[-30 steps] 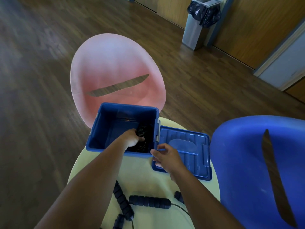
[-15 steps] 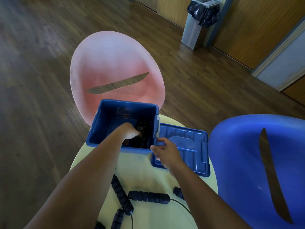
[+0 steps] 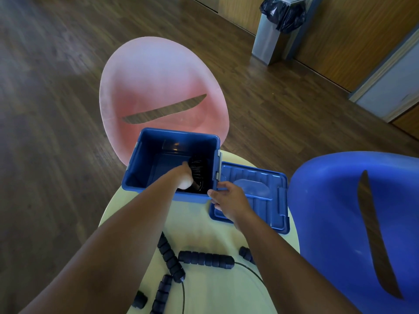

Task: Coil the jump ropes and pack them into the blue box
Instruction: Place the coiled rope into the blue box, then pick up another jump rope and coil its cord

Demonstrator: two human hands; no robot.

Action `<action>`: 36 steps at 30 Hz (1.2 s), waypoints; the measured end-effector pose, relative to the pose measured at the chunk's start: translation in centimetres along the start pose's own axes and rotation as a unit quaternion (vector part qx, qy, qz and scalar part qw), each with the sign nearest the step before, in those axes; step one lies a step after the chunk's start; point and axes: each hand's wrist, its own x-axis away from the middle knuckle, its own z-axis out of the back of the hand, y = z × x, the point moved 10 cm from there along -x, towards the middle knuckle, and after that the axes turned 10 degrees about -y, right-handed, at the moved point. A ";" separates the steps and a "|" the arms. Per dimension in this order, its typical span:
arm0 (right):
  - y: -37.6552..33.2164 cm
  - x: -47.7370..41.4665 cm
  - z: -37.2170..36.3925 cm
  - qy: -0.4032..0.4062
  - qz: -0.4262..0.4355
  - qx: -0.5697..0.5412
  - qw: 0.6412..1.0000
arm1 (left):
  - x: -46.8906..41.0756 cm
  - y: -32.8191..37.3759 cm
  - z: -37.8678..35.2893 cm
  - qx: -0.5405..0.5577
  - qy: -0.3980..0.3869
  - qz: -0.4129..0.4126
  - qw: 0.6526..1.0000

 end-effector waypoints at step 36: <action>14.2 12.9 13.4 -0.064 0.025 0.396 0.916 | 14.3 -1.4 -23.3 0.404 0.079 0.057 0.910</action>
